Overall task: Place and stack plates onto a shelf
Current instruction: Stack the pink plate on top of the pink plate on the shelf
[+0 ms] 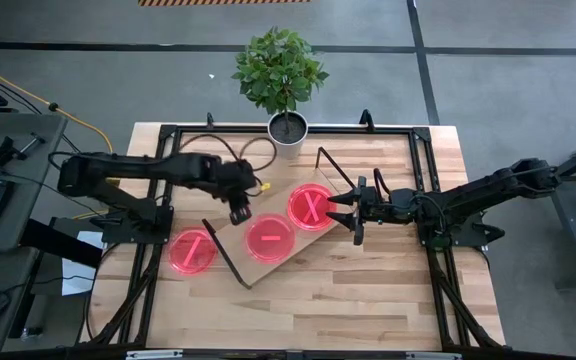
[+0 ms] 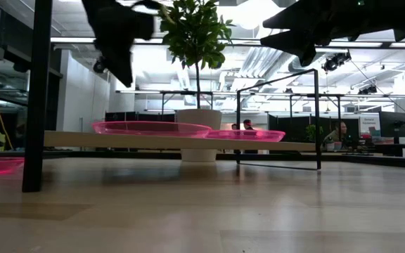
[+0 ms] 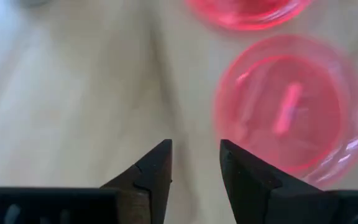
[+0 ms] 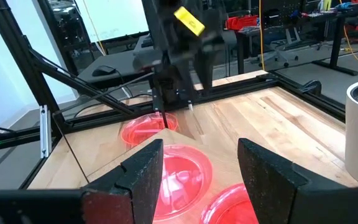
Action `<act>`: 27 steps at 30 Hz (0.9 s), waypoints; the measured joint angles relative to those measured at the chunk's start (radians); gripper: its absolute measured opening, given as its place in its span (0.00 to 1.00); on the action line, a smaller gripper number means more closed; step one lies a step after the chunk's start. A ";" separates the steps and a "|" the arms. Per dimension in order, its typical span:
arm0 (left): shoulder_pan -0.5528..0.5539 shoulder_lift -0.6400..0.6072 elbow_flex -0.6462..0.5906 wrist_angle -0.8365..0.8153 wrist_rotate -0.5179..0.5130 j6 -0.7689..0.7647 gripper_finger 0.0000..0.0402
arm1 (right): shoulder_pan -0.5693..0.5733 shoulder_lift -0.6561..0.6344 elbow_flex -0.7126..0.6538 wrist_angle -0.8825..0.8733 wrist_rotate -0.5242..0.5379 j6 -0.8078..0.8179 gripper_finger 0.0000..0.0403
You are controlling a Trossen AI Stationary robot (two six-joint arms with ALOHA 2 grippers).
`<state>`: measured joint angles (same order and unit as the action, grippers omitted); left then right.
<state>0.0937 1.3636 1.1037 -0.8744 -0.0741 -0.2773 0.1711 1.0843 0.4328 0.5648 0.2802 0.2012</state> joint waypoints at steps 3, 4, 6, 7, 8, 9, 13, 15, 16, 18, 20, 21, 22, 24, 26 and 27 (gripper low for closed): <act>-0.001 -0.068 0.031 -0.127 -0.115 -0.042 0.32 | 0.000 0.000 0.000 0.000 0.000 -0.014 0.48; -0.003 -0.098 0.032 -0.151 -0.138 -0.066 0.32 | 0.000 0.000 0.000 0.000 0.000 -0.020 0.48; -0.013 -0.162 0.032 -0.210 -0.166 -0.123 0.32 | 0.000 0.000 0.000 -0.006 0.000 -0.024 0.48; -0.023 -0.195 0.032 -0.233 -0.179 -0.152 0.32 | 0.000 0.000 0.000 -0.009 0.000 -0.026 0.48; -0.037 -0.229 0.032 -0.248 -0.191 -0.176 0.32 | 0.000 0.000 0.000 -0.011 0.000 -0.026 0.48; -0.054 -0.263 0.032 -0.263 -0.201 -0.199 0.32 | 0.000 0.000 0.000 -0.011 0.000 -0.026 0.48; -0.158 -0.390 0.032 -0.280 -0.199 -0.302 0.32 | 0.000 0.000 0.000 -0.019 0.000 -0.026 0.48; -0.226 -0.439 0.032 -0.291 -0.171 -0.358 0.32 | 0.000 0.000 0.000 -0.021 0.000 -0.026 0.48; -0.262 -0.458 0.032 -0.300 -0.155 -0.398 0.32 | 0.000 0.000 0.000 -0.023 0.000 -0.025 0.48; -0.338 -0.482 0.032 -0.341 -0.126 -0.492 0.32 | 0.000 0.000 0.000 -0.023 0.000 -0.024 0.48; -0.421 -0.480 0.032 -0.407 -0.113 -0.609 0.32 | 0.000 0.000 0.000 -0.023 0.000 -0.021 0.48; -0.465 -0.472 0.029 -0.439 -0.107 -0.670 0.32 | 0.000 0.000 0.000 -0.023 0.000 -0.018 0.48; -0.509 -0.461 0.019 -0.458 -0.095 -0.728 0.32 | 0.000 0.000 0.000 -0.023 0.000 -0.011 0.48; -0.594 -0.433 -0.014 -0.461 -0.057 -0.820 0.32 | 0.000 0.000 0.000 -0.027 0.000 0.001 0.48; -0.667 -0.394 -0.057 -0.437 -0.011 -0.889 0.32 | 0.000 0.000 0.000 -0.033 0.000 0.003 0.48; -0.697 -0.370 -0.077 -0.427 0.004 -0.917 0.32 | 0.000 0.000 0.000 -0.034 0.000 0.003 0.48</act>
<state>-0.6037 0.9941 1.0264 -1.3014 -0.0705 -1.1945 0.1709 1.0843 0.4328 0.5306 0.2802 0.2045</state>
